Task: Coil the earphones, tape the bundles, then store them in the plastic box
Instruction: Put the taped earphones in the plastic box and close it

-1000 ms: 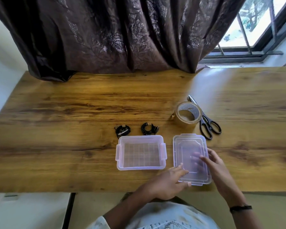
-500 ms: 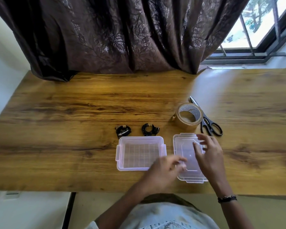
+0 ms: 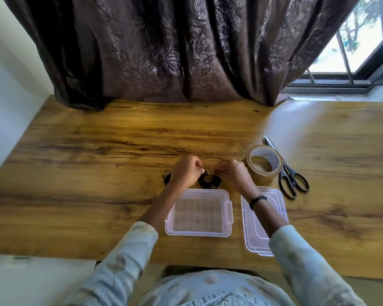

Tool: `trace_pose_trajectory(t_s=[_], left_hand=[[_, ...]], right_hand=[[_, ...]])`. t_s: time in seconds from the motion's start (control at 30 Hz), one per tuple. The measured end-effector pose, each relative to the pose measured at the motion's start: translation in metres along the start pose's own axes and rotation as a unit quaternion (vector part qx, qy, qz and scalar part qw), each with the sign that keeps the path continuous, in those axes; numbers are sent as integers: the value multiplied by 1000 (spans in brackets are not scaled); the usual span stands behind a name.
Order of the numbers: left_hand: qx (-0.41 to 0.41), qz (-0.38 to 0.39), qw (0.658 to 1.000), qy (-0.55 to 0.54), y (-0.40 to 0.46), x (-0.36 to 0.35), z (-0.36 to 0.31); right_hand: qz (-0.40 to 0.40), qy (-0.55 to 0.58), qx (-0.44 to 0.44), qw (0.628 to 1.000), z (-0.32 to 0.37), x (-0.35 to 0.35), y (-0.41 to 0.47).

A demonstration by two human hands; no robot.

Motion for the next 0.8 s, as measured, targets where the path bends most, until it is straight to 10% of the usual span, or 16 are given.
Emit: trace_pose_trajectory(t_s=[0.8], left_hand=[[-52, -68, 989, -121, -12, 25, -15]], right_hand=[[-68, 91, 32, 993, 16, 10, -8]])
Point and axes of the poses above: each hand's wrist, its own y-axis towards the middle knuckle, its own x-axis out of the back of the hand, z = x × y, the point moved 7 cm from there along y, towards the middle knuckle, and after that the axes turned 4 degrees about y, right-handed, at the moved point
